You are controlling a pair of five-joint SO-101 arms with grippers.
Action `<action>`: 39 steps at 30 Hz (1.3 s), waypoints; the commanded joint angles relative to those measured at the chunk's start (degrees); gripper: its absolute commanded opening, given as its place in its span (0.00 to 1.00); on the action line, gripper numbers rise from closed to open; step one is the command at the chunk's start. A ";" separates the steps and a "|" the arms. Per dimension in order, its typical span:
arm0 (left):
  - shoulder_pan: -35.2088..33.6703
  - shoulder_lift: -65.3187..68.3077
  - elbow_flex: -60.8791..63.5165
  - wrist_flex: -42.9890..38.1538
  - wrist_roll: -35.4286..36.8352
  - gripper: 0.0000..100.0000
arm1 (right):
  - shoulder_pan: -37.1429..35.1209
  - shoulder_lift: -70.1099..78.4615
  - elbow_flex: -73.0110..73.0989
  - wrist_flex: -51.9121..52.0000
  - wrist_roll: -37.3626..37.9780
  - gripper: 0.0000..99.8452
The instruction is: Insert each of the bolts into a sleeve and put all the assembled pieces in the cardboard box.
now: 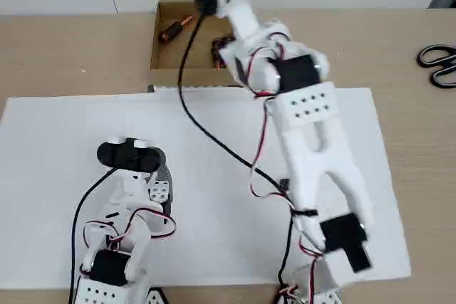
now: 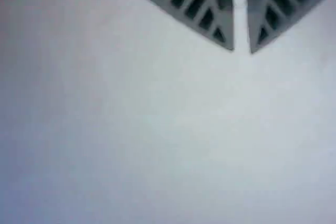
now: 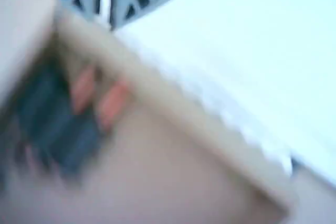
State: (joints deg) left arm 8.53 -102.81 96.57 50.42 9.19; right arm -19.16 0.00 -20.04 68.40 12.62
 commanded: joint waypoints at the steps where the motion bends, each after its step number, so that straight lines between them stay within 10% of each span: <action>1: -2.20 -0.35 -0.22 -0.62 0.35 0.00 | 5.14 -7.34 -3.25 11.82 -5.71 0.00; 6: -7.47 -0.35 -0.22 -0.53 6.77 0.00 | 10.59 -11.38 -2.55 27.74 -8.79 0.00; 22: -8.18 -0.35 -0.22 0.70 13.01 0.00 | 11.91 -38.02 38.59 27.38 -8.26 0.01; 39: -8.18 -0.35 -0.22 0.79 13.80 0.00 | 11.91 -44.88 56.88 25.89 40.79 0.12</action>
State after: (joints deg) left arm 0.53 -102.81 96.57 50.95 22.64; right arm -7.38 -44.84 36.04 95.56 46.64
